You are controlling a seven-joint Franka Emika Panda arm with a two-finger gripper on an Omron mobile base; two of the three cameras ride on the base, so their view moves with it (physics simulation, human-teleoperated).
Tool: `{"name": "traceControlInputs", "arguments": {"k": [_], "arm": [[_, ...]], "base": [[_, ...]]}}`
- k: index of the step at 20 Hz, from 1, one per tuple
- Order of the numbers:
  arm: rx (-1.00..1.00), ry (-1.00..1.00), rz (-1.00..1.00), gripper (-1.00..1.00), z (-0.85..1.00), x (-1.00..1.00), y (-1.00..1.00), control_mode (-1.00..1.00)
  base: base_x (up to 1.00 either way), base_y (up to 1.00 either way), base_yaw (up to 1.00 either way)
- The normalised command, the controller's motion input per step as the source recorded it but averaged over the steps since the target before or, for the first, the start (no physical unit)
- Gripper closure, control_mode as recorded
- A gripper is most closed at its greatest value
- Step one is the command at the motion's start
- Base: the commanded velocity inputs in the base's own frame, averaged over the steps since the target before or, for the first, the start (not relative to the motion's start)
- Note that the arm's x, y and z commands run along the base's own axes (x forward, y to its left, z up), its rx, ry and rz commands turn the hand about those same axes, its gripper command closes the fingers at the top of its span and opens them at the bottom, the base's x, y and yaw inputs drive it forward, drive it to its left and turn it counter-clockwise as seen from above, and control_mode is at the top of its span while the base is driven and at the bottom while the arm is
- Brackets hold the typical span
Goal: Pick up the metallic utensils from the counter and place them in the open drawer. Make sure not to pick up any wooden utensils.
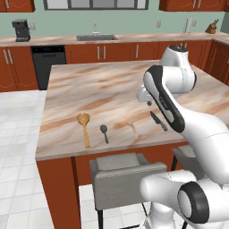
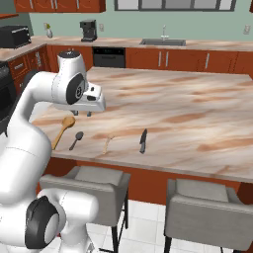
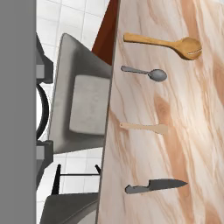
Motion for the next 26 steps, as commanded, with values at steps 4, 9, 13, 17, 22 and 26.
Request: {"name": "traceControlInputs", "arguments": {"k": [4,9,13,17,22,26], "arm": [[0.00,-0.04,0.00,-1.00,-0.04,-0.12,-0.10,-1.00],[0.00,-0.02,0.00,-1.00,-0.15,-0.18,-0.45,-1.00],[0.00,0.00,0.00,-1.00,-0.23,-0.05,-0.44,-1.00],[-0.04,0.00,0.00,-1.00,-0.30,0.00,-0.43,-1.00],[-0.06,0.01,0.00,-1.00,-0.32,0.01,-0.49,-1.00],[-0.08,0.03,0.00,-1.00,-0.34,0.10,-0.50,-1.00]], "base": [[0.00,0.00,0.00],[0.00,0.00,0.00],[0.00,0.00,0.00],[0.00,0.00,0.00],[0.00,0.00,0.00],[0.00,0.00,0.00]]}}
